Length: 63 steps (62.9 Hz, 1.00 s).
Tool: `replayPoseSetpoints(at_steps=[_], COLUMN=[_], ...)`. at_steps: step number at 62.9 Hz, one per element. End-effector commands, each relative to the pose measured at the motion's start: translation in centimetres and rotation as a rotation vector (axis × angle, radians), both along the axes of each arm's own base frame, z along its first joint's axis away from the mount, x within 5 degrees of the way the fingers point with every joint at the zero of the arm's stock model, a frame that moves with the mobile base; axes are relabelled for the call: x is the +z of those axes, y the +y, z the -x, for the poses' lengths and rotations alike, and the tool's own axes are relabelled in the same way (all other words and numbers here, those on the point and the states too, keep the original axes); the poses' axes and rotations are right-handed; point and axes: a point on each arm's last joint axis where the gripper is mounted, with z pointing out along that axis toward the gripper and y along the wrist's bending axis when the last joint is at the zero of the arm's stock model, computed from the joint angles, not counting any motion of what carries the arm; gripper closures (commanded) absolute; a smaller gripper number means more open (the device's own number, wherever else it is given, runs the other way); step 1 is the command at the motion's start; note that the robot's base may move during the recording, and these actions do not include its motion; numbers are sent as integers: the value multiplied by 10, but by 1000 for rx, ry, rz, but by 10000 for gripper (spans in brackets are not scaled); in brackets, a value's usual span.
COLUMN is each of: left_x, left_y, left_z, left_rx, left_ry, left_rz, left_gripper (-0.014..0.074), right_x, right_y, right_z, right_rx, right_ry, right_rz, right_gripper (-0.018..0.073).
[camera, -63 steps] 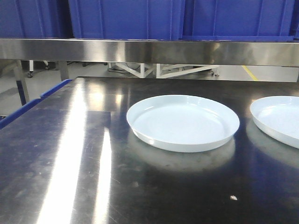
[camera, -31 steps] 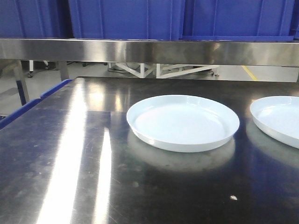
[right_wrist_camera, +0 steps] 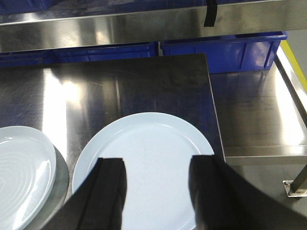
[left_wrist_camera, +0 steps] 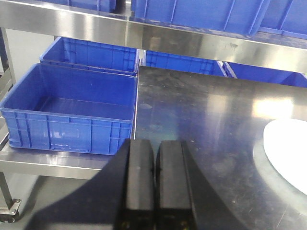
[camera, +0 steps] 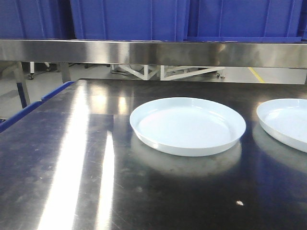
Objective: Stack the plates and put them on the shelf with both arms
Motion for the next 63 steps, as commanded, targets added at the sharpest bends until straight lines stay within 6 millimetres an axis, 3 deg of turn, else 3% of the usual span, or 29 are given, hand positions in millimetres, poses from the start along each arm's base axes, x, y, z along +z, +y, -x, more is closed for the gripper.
replayPoseSetpoints(at_steps=[1, 63], left_x=[18, 18], left_y=[2, 2], left_z=[-2, -2], left_rx=[22, 22], left_ry=[-115, -115], left_rz=[30, 30], left_gripper=[510, 510], right_x=[19, 12], right_y=[-1, -1], right_z=[-3, -1], right_rx=[2, -4], right_ry=[-111, -29], right_rz=[18, 12], right_gripper=[135, 135])
